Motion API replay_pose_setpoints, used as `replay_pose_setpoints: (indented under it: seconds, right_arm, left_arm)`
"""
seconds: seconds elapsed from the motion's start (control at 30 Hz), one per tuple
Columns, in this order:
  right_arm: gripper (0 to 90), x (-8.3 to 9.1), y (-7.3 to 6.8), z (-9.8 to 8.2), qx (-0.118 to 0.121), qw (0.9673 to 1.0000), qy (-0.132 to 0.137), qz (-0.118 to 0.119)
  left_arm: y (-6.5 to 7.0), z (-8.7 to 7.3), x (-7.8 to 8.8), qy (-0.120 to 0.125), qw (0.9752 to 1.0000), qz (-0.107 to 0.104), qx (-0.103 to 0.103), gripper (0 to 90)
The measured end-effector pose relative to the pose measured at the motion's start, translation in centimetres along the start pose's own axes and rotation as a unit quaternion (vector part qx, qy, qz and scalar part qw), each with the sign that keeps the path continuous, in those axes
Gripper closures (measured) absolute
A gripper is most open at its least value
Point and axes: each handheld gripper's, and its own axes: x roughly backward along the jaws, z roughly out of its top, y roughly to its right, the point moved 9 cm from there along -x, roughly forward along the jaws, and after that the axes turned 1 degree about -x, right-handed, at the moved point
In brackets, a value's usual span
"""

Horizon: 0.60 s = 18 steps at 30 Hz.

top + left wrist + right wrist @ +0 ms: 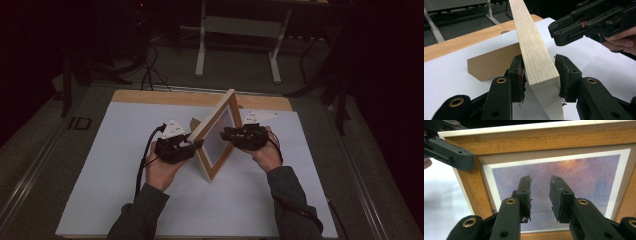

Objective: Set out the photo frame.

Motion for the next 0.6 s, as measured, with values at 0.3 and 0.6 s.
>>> replay_pose_setpoints:
  seconds: [0.3,0.6]
  right_arm:
    - [67.8,0.5,0.5,-0.1,-0.005,1.0,0.002,-0.006]
    - [64.2,0.6,0.9,-0.1,0.002,0.9996,-0.003,-0.028]
  left_arm:
    - [-1.0,-0.2,0.7,-0.012,0.9998,-0.017,0.005,65.5]
    - [-2.3,-0.4,1.3,-0.017,0.9984,-0.054,-0.001,66.7]
